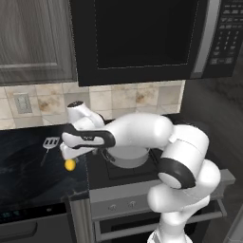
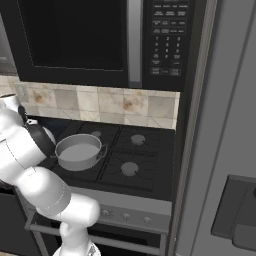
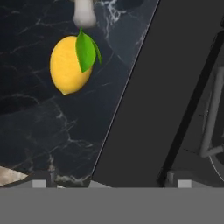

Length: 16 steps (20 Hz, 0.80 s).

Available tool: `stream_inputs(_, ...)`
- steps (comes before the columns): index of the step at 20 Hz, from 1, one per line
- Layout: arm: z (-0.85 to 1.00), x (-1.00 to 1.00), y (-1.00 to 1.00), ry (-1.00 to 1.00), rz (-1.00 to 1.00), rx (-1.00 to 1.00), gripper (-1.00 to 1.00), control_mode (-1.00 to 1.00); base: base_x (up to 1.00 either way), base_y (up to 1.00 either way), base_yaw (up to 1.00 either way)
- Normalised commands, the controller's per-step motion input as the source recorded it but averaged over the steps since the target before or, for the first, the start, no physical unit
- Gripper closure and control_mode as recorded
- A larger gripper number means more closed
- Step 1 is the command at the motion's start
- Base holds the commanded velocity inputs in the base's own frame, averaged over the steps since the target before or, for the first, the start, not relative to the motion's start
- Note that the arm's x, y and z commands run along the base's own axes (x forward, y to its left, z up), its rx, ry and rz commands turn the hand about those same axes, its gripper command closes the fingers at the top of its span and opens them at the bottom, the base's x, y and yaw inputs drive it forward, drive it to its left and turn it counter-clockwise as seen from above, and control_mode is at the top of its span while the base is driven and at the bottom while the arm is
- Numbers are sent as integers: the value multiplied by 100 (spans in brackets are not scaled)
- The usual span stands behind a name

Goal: Put the lemon and mushroom in the pot. Retrieve the spatula and lightly stir the vegetables in the pot.

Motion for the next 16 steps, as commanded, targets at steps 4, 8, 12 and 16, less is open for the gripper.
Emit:
stream_inputs(4,-25,0,21,-16,-1,0,-100,-100,0,0,0)
stream_inputs(8,-9,0,18,-15,0,2,-100,-100,0,0,0)
stream_inputs(12,-10,0,33,-4,-2,0,-100,-100,0,0,0)
stream_inputs(16,-7,0,41,3,-4,0,-100,-100,0,0,0)
